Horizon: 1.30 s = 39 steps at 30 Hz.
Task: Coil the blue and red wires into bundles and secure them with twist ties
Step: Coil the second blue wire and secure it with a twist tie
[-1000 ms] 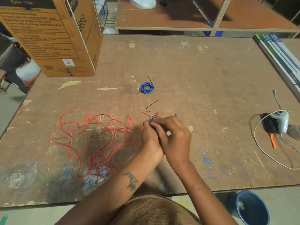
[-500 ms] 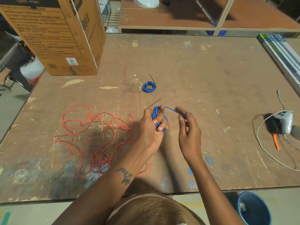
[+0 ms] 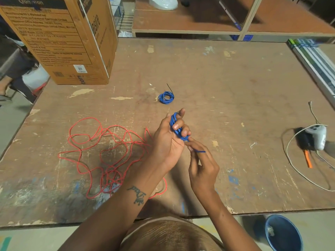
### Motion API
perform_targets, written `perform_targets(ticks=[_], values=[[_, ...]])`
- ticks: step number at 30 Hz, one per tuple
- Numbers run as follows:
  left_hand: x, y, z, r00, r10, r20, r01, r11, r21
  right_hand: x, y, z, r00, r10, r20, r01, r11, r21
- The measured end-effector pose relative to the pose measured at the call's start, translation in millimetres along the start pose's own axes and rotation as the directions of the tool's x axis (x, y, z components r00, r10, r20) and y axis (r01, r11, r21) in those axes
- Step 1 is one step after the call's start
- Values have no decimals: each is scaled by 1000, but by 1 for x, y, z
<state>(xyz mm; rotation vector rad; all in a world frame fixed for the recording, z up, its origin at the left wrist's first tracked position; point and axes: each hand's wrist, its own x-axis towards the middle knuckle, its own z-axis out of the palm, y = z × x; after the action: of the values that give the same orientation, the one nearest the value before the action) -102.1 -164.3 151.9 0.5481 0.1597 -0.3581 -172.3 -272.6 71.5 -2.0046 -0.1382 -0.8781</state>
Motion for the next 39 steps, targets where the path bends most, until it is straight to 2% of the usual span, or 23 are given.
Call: perform_targets(ticks=[4, 9, 10, 12, 13, 14, 17, 18, 21, 24, 27, 30, 36, 39], values=[[0, 0, 0, 1000, -6, -4, 6, 997, -73, -1, -4, 0, 997, -11, -76, 8, 999, -39], [0, -2, 1, 1000, 2, 4, -1, 997, -83, -6, -3, 2, 995, -44, -88, 38, 997, -74], [0, -4, 1, 1000, 8, 4, -8, 998, -66, -6, -5, 3, 995, -5, -104, -1, 998, -56], [-1, -6, -1, 1000, 31, -6, -31, 999, -21, -3, -9, 4, 976, 169, -134, -162, 985, 60], [-1, -7, -3, 999, 48, -14, -48, 999, -14, 0, -8, 4, 974, 194, -120, -185, 979, 81], [0, -8, -6, 998, 61, -24, -61, 998, -18, 3, -6, 4, 985, 143, -98, -139, 989, 46], [5, -8, -12, 995, 98, -37, -97, 995, 19, 10, 1, 3, 992, -123, -14, 121, 986, -115], [5, -9, -13, 993, 110, -40, -109, 994, 29, 11, 2, 5, 992, -129, -15, 126, 983, -131], [4, -8, -14, 989, 136, -52, -135, 991, 22, 12, -7, 8, 998, -8, -62, 3, 996, -86], [5, -10, -13, 986, 150, -74, -148, 989, 28, 11, -3, 8, 992, -104, -66, 93, 984, -153], [6, -16, -13, 981, 154, -117, -149, 988, 50, 9, 3, 11, 989, -147, 16, 148, 981, -125], [6, -19, -14, 978, 138, -156, -131, 990, 58, 6, 2, 15, 992, -107, 68, 113, 989, -95], [0, -18, -11, 979, 111, -169, -107, 994, 29, 14, -11, 16, 1000, -15, 8, 15, 1000, -12], [1, -16, -13, 976, 136, -173, -133, 991, 29, 26, -15, 12, 997, 70, 25, -72, 996, 60]])
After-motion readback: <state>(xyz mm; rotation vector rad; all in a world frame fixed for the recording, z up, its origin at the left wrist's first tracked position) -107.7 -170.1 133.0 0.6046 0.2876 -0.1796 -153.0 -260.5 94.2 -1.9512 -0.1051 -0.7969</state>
